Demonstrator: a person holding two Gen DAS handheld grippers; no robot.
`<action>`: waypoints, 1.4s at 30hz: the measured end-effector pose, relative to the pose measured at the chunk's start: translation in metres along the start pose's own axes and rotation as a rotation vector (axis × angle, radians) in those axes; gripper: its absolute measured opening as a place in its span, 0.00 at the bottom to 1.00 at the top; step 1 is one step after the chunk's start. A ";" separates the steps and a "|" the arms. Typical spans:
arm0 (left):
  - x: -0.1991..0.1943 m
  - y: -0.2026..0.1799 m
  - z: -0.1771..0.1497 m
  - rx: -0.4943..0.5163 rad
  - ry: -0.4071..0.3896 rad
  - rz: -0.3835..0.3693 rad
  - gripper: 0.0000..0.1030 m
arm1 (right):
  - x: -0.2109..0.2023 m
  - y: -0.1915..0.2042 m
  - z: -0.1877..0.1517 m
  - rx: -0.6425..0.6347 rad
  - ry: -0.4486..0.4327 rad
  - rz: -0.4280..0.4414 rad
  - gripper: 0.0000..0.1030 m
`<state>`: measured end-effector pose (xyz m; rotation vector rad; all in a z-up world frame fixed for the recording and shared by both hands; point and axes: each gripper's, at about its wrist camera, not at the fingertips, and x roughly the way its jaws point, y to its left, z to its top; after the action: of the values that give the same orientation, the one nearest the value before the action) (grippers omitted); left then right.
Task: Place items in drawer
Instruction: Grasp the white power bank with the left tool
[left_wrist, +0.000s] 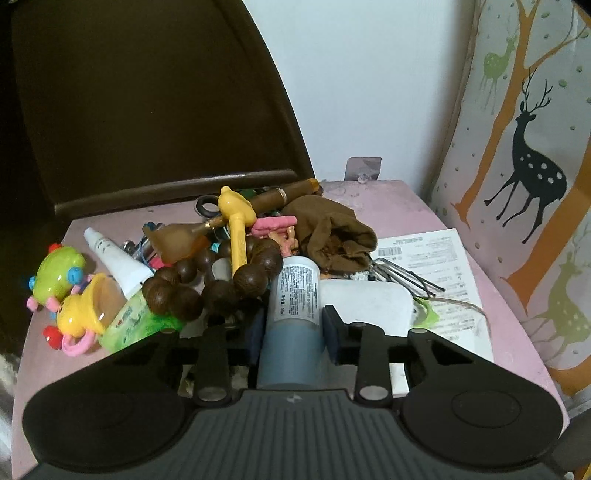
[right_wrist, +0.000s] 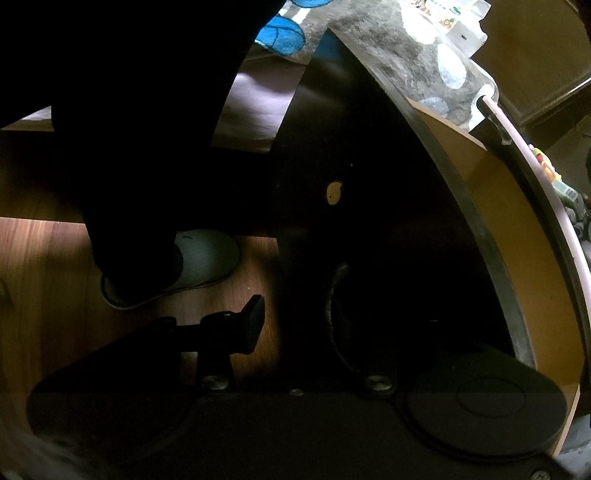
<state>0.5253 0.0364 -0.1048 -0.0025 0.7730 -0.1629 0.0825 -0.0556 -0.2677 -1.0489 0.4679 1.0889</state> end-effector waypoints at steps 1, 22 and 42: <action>-0.005 -0.001 -0.001 0.000 -0.009 0.001 0.31 | 0.000 0.000 0.000 -0.001 0.000 0.000 0.42; -0.123 -0.024 -0.113 0.131 0.158 -0.066 0.00 | 0.003 0.000 0.002 -0.012 0.008 -0.008 0.44; -0.127 -0.038 -0.133 0.046 0.076 -0.079 0.76 | 0.003 0.001 0.002 -0.012 0.009 -0.005 0.43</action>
<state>0.3383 0.0253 -0.1098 0.0165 0.8454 -0.2568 0.0829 -0.0528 -0.2697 -1.0658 0.4661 1.0836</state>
